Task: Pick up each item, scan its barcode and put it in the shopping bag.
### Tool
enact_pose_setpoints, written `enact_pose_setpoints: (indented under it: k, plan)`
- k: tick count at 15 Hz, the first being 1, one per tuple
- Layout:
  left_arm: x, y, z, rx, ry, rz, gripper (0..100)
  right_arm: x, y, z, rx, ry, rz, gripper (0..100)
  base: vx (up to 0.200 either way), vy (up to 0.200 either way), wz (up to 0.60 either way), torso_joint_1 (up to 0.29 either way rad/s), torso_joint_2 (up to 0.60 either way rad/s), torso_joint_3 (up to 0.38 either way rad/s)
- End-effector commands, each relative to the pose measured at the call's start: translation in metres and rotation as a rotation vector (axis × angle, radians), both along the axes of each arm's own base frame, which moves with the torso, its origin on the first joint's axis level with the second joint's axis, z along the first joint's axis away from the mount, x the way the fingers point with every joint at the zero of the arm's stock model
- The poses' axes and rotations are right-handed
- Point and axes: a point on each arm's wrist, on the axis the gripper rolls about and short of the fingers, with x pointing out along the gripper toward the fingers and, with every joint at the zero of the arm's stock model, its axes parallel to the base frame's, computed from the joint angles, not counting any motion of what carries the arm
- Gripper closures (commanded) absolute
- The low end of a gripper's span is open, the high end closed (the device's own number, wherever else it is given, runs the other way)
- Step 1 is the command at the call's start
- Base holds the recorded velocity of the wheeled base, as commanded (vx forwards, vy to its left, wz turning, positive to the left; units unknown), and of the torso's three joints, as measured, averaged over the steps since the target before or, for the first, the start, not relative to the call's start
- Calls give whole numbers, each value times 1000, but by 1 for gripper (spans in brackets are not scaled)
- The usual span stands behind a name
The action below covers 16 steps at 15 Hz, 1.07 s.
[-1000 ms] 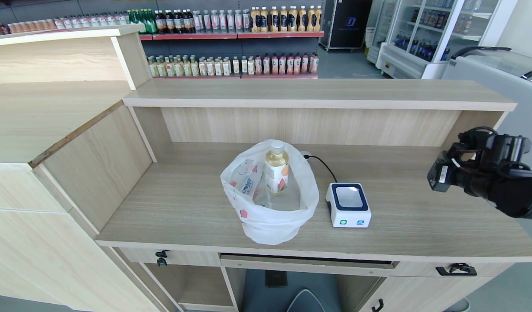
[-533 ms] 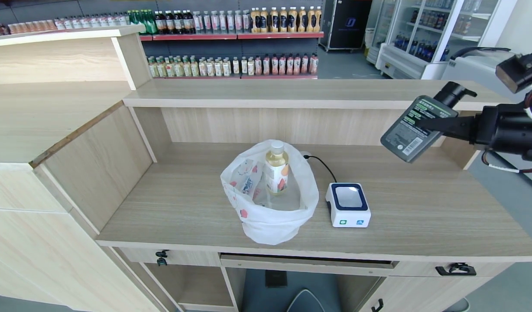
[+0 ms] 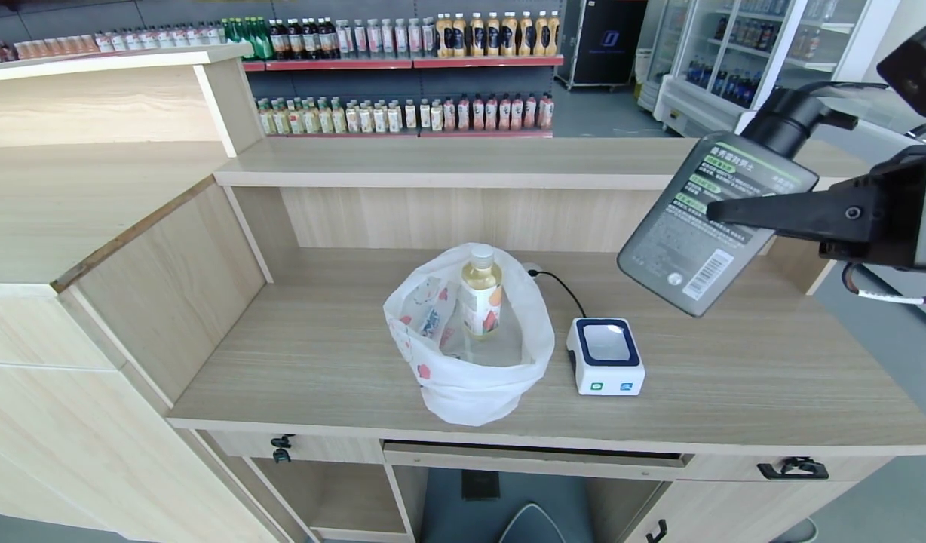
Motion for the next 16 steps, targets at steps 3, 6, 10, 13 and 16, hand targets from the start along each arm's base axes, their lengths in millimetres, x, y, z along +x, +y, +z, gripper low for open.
enact_pose_setpoints:
  k: [3, 6, 10, 13, 16]
  plan:
    - [0, 0, 0, 0, 0, 0, 0, -23, 8, 5, 3, -56, 78, 100, 0, 0, 0, 0, 0, 0]
    - [0, 0, 0, 0, 0, 0, 0, -28, 10, 3, -6, -73, 96, 100, 0, 0, 0, 0, 0, 0]
    - [0, 0, 0, 0, 0, 0, 0, -35, 18, 1, -30, -119, 153, 100, 0, 0, 0, 0, 0, 0]
    - [0, 0, 0, 0, 0, 0, 0, -43, 30, 21, -12, -67, 181, 100, 0, 0, 0, 0, 0, 0]
    - [0, 0, 0, 0, 0, 0, 0, -40, 38, 27, -8, -55, 187, 100, 0, 0, 0, 0, 0, 0]
